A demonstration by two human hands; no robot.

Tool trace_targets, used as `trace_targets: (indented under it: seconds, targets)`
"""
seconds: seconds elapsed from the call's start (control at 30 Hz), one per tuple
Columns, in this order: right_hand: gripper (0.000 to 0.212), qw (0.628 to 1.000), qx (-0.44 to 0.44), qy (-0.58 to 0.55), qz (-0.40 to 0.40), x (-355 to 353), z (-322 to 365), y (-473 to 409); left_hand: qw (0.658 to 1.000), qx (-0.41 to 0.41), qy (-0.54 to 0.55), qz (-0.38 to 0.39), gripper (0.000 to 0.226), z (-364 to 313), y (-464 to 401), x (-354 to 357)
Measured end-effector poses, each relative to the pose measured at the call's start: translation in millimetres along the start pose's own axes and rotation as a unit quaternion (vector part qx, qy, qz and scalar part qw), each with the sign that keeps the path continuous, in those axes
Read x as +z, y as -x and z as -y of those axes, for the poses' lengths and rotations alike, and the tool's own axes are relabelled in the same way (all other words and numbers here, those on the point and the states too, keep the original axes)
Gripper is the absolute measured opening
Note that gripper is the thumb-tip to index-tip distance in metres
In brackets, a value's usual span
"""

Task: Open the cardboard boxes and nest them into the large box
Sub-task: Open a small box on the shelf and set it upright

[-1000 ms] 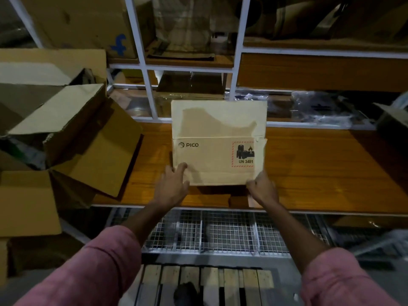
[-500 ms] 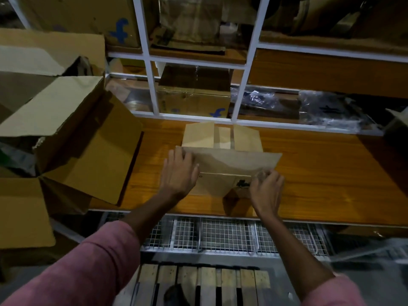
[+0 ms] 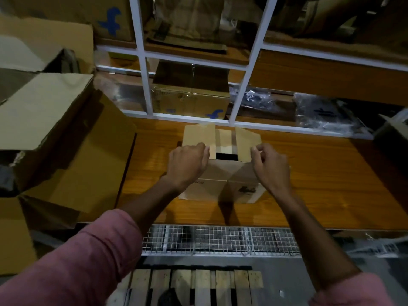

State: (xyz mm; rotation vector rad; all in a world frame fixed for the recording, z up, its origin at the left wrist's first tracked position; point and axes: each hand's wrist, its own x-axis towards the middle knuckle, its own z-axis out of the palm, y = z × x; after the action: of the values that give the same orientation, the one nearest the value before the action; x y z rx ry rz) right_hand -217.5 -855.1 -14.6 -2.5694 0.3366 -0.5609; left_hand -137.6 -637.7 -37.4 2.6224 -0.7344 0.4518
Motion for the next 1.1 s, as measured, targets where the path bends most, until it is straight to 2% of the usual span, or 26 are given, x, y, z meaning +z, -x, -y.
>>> trace_targets:
  seconds: [0.07,0.1,0.17,0.23,0.3,0.43,0.5,0.57,0.7,0.8,0.9,1.0,1.1]
  targets:
    - [0.027,0.985,0.026,0.046,0.164,-8.7,5.9,-15.8,0.998,-0.012,-0.029,0.054,0.038,-2.9,-5.0,-6.1]
    - [0.027,0.974,0.03,0.063,0.217,-11.6,8.6,-21.6,0.996,-0.022,-0.033,0.078,0.038,-2.8,-7.1,-8.9]
    - [0.024,0.958,0.039,0.057,0.277,-14.9,14.7,-26.6,0.989,-0.039,-0.014,0.143,0.034,-1.7,-11.6,-13.8]
    - [0.019,0.94,0.066,0.016,0.334,-10.6,21.4,-22.2,0.968,-0.048,0.052,0.24,0.027,0.3,-15.8,-15.5]
    - [0.018,0.93,0.057,0.002,0.363,3.8,27.1,-9.6,0.949,-0.024,0.11,0.294,0.025,-1.4,-13.6,-10.1]
    - [0.019,0.94,0.002,0.026,0.34,46.8,22.3,20.8,0.974,0.07,0.075,0.199,0.029,-4.7,7.2,24.6]
    - [0.025,0.938,-0.023,0.078,0.338,63.3,13.8,30.9,0.972,0.101,0.012,0.212,0.039,-2.7,18.8,42.0]
    - [0.037,0.935,-0.048,0.135,0.323,71.9,5.7,38.2,0.964,0.109,-0.041,0.238,0.051,1.5,30.3,55.7]
    - [0.043,0.938,-0.064,0.188,0.283,81.1,-3.0,45.6,0.972,0.103,-0.069,0.202,0.058,4.4,43.1,69.3]
    - [0.046,0.947,-0.049,0.176,0.264,85.5,-3.5,43.3,0.974,0.103,-0.081,0.185,0.061,3.7,43.9,71.9]
    - [0.039,0.958,-0.024,0.144,0.247,88.7,-4.2,39.8,0.978,0.1,-0.069,0.168,0.055,5.7,45.0,71.7]
    - [0.019,0.97,-0.006,0.126,0.206,91.5,-4.2,41.1,0.98,0.106,-0.059,0.158,0.05,7.1,48.3,72.5]
    - [0.015,0.974,-0.004,0.13,0.183,94.4,-2.6,43.7,0.982,0.094,-0.04,0.156,0.049,3.1,51.5,74.7]
